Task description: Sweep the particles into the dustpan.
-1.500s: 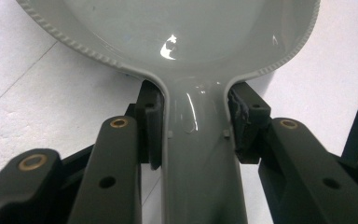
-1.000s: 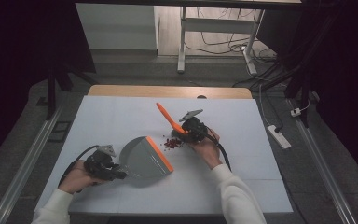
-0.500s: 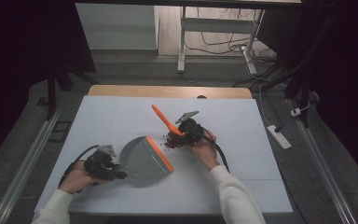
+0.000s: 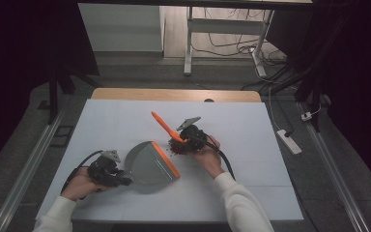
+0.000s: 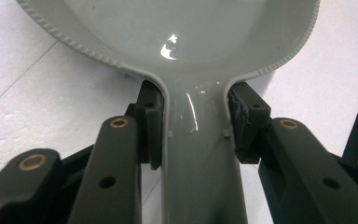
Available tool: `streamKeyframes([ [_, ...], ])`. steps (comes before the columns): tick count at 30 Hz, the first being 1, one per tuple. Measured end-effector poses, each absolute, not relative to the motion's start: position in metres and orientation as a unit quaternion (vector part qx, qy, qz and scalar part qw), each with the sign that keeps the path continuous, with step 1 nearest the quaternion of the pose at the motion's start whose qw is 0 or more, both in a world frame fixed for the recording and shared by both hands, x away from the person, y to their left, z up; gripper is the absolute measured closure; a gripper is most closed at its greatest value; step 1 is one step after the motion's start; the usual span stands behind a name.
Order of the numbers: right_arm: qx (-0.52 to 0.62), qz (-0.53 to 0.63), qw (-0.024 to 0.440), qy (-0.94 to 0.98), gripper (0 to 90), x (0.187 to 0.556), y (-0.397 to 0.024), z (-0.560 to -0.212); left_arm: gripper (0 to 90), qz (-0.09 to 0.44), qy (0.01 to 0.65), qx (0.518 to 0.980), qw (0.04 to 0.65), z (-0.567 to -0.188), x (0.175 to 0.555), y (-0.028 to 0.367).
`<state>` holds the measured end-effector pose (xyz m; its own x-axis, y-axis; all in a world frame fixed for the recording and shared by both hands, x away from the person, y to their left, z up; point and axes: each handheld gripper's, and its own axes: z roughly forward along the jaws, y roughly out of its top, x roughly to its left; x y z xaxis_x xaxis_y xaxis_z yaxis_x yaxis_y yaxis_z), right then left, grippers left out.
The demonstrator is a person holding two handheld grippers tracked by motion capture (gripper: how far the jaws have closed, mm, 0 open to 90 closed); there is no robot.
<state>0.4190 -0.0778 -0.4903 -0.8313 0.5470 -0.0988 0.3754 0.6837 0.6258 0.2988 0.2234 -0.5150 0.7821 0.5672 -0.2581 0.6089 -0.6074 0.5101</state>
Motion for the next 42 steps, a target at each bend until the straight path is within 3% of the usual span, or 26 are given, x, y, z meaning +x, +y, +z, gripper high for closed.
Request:
streamKeyframes([
  [42,0.217,0.329,0.097,0.914,69.5,0.395,-0.046,-0.492,61.9,-0.036,0.329,0.896,0.296,-0.515,0.298,0.222],
])
